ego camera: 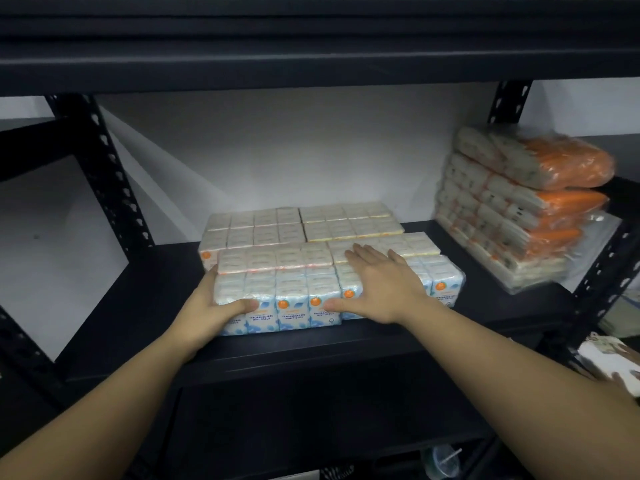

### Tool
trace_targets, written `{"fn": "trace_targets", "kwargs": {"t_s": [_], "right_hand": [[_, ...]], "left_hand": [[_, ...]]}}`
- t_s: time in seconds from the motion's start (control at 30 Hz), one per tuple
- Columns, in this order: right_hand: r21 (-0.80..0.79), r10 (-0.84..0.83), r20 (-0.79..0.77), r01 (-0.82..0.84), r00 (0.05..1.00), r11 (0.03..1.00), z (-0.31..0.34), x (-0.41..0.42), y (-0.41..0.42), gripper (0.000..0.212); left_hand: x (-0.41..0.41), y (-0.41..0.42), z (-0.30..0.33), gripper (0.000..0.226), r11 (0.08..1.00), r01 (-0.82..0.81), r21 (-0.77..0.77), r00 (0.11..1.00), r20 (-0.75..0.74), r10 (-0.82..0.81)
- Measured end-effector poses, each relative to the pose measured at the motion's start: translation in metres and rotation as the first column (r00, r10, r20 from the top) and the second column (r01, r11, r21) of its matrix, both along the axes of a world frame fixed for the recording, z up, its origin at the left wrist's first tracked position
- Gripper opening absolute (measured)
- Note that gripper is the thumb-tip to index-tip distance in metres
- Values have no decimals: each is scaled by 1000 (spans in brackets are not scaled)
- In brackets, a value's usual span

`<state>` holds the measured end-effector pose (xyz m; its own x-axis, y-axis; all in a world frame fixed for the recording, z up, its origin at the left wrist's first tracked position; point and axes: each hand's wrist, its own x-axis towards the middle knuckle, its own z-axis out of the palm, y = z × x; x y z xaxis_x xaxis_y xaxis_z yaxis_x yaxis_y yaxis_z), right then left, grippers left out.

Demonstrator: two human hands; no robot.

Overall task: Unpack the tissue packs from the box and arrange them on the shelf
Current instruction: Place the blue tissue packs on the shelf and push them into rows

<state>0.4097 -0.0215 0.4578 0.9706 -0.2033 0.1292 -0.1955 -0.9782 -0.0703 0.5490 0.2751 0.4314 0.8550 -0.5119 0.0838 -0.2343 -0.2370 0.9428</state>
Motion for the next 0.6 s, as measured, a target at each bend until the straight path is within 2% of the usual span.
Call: {"fn": "trace_targets", "kwargs": {"t_s": [0.2, 0.33, 0.47, 0.6], "right_hand": [[-12, -26, -15, 26, 1000, 1000, 4, -18, -35, 132], [-11, -38, -11, 37, 999, 999, 3, -22, -43, 134], [27, -25, -35, 26, 999, 999, 7, -22, -43, 139], [84, -36, -65, 42, 997, 996, 20, -18, -41, 144]], "left_hand": [[-8, -35, -6, 92, 1000, 8, 28, 1000, 8, -9], [-12, -45, -6, 91, 1000, -9, 28, 1000, 9, 9], [-11, -38, 2, 107, 997, 51, 66, 999, -3, -51], [-4, -25, 12, 122, 999, -2, 51, 1000, 23, 0]]}}
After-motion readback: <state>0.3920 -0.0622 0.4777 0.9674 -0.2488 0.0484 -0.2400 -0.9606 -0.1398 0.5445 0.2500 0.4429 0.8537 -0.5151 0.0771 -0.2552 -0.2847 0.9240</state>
